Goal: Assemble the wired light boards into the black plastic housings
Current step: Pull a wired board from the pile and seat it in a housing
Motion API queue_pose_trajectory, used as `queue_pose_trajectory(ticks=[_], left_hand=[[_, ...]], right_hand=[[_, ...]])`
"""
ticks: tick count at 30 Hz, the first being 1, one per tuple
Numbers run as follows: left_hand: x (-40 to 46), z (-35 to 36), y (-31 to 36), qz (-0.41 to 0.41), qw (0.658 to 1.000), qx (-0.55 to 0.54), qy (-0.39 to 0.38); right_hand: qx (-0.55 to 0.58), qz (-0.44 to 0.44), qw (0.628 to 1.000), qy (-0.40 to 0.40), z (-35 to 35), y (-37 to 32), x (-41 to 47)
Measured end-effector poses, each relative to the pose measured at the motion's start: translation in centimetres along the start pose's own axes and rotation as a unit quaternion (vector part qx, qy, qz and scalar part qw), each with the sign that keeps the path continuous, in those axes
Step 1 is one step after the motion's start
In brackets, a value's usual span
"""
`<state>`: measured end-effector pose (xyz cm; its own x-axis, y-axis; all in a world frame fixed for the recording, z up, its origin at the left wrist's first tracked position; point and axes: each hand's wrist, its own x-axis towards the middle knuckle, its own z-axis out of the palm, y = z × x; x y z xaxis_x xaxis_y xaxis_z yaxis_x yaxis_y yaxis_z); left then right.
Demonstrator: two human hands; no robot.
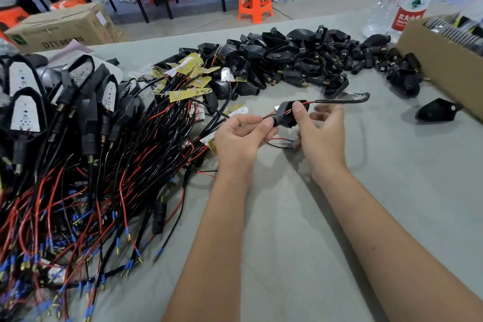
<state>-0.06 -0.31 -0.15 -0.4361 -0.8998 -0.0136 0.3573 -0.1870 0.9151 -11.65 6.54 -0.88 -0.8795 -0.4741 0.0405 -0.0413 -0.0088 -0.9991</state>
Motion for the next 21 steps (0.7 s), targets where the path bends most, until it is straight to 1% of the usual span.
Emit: queue_pose_trajectory(ticks=[1, 2, 3, 4, 5, 6, 7, 10, 14, 19, 21], left_hand=[[0.1, -0.1, 0.1, -0.008, 1.0, -0.008, 0.002], [0.2, -0.2, 0.1, -0.013, 1.0, -0.007, -0.005], [0.2, -0.3, 0.1, -0.014, 1.0, 0.006, -0.021], [0.2, -0.4, 0.1, -0.012, 0.999, 0.028, -0.042], [0.2, -0.4, 0.1, -0.007, 0.997, 0.053, -0.059], [0.2, -0.5, 0.1, 0.001, 0.994, 0.078, -0.071], [0.2, -0.6, 0.2, 0.009, 0.992, 0.098, -0.078], [0.6, -1.3, 1.0, 0.035, 0.987, 0.133, -0.084], [1.2, -1.8, 1.6, 0.047, 0.981, 0.172, -0.077], [1.5, -2.5, 1.8, 0.059, 0.979, 0.194, -0.01], [1.8, -3.1, 2.4, 0.079, 0.973, 0.219, -0.003]], right_hand=[[0.081, 0.055, 0.995, -0.021, -0.1, -0.2, 0.2], [0.164, 0.092, 0.981, -0.054, -0.5, -0.3, 0.5], [0.229, 0.11, 0.962, -0.101, -1.0, -0.5, 0.7], [0.262, 0.108, 0.948, -0.146, -1.6, -0.6, 1.0], [0.272, 0.097, 0.94, -0.18, -2.1, -0.7, 1.2], [0.274, 0.084, 0.938, -0.195, -2.3, -0.7, 1.3], [0.273, 0.078, 0.939, -0.194, -2.4, -0.7, 1.3], [0.281, 0.094, 0.941, -0.16, -1.9, -0.7, 1.1], [0.304, 0.071, 0.937, -0.158, -1.4, -0.7, 0.7], [0.381, 0.084, 0.911, -0.135, -2.7, -0.8, 1.8], [0.393, 0.107, 0.903, -0.135, -3.0, -0.8, 2.1]])
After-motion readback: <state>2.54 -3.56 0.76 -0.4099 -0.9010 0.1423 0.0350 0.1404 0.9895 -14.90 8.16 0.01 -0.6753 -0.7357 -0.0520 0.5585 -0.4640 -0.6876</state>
